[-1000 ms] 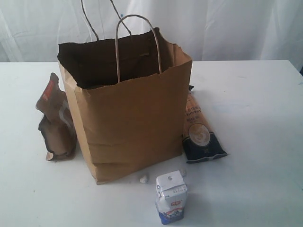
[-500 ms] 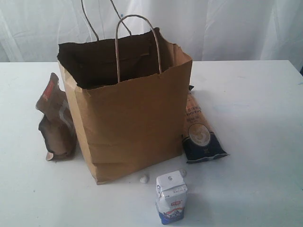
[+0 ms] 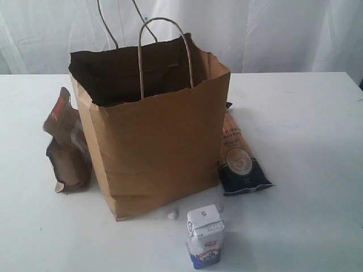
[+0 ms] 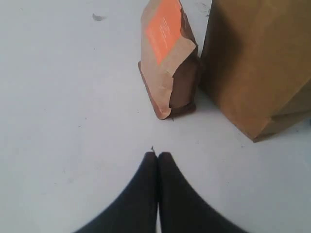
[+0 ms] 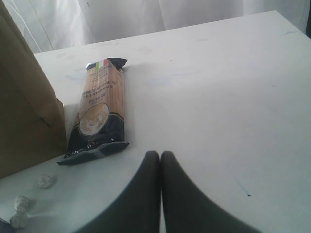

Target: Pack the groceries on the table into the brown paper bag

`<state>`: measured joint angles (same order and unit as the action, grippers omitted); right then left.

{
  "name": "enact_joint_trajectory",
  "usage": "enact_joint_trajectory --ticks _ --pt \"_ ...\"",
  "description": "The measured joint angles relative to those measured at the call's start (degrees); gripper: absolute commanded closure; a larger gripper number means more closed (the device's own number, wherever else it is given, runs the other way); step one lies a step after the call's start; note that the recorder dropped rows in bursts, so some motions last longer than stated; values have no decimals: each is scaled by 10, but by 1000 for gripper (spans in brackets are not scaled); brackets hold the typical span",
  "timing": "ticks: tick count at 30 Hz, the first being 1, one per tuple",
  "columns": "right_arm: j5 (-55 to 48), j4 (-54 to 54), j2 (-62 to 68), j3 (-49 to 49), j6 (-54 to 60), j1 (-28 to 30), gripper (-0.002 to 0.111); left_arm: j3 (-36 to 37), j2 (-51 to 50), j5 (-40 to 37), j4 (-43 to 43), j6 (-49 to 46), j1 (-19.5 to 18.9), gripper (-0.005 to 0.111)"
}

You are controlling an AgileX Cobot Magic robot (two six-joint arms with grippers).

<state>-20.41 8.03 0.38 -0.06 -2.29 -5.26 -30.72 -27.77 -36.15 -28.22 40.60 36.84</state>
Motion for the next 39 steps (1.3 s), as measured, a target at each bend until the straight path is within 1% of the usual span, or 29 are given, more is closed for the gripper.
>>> enact_joint_trajectory --ticks 6,9,11,12,14,17,18,20,21,23,24,30,33,36,39 --pt "0 0 0 0 0 0 108 0 0 0 -1 0 0 107" --pt "0 0 0 0 0 0 108 0 0 1 -21 -6 0 107" --pt "0 0 0 0 0 0 108 3 1 22 -29 -18 -1 107" --pt "0 0 0 0 0 0 108 9 1 42 -27 -32 -1 107" --pt "0 0 0 0 0 0 108 27 5 103 8 -89 -1 107" --pt "0 0 0 0 0 0 108 69 24 217 84 -226 -1 107" --pt "0 0 0 0 0 0 108 92 33 273 106 -273 -1 107" --pt "0 0 0 0 0 0 108 123 51 344 125 -314 -6 107" --pt "0 0 0 0 0 0 108 146 65 390 139 -331 -16 107" --pt "0 0 0 0 0 0 108 173 85 434 164 -345 -35 107" --pt "0 0 0 0 0 0 108 192 101 444 177 -347 -52 107" --pt "0 0 0 0 0 0 108 261 181 449 210 -337 -134 107" --pt "0 0 0 0 0 0 108 289 222 449 227 -337 -166 107" --pt "0 0 0 0 0 0 108 304 253 432 240 -336 -189 107" --pt "0 0 0 0 0 0 108 305 271 400 245 -338 -199 107"
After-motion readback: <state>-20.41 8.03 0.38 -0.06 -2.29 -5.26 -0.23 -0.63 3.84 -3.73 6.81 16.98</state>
